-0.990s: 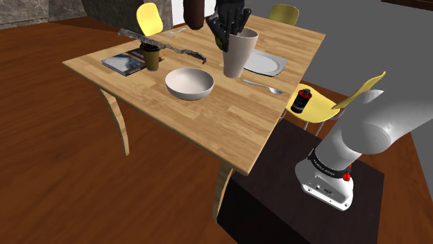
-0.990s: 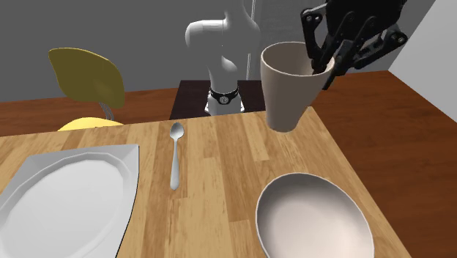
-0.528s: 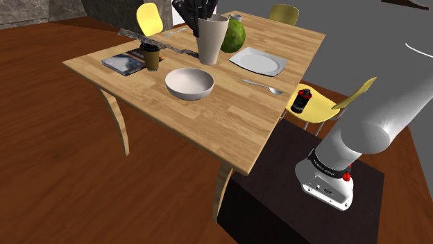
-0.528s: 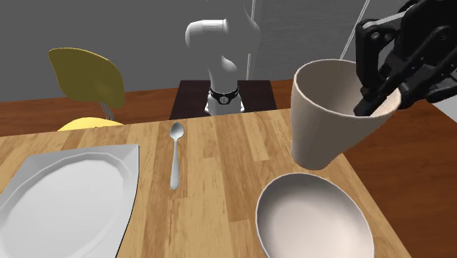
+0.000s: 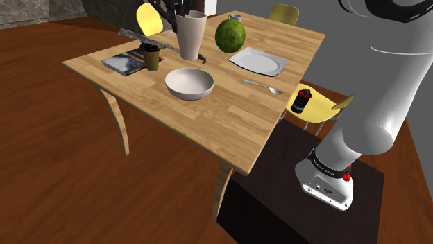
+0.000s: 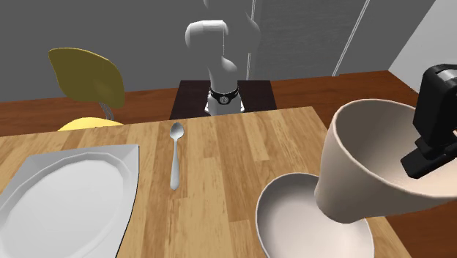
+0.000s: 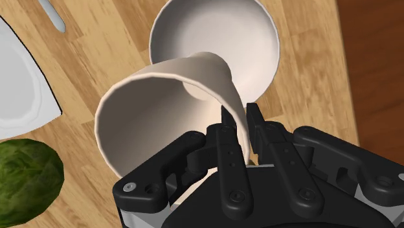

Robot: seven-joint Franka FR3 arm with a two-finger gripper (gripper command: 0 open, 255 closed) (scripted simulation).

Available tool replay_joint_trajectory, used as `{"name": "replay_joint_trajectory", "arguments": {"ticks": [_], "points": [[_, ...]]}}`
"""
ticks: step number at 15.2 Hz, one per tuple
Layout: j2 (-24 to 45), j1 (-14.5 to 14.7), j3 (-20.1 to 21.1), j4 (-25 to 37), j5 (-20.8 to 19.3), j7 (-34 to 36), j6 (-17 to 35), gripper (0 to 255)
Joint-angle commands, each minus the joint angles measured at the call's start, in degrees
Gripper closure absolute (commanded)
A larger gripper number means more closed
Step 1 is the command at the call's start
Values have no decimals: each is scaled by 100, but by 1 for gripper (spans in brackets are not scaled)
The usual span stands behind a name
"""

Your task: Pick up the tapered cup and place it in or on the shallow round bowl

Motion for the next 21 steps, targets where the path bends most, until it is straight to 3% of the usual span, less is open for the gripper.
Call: {"name": "replay_joint_trajectory", "arguments": {"ticks": [1, 17, 21], "points": [[-42, -34, -6, -206, 20, 9, 173, 255], [-285, -208, -40, -1769, 112, 137, 1506, 255], [-285, -208, -40, -1769, 112, 137, 1506, 255]]}}
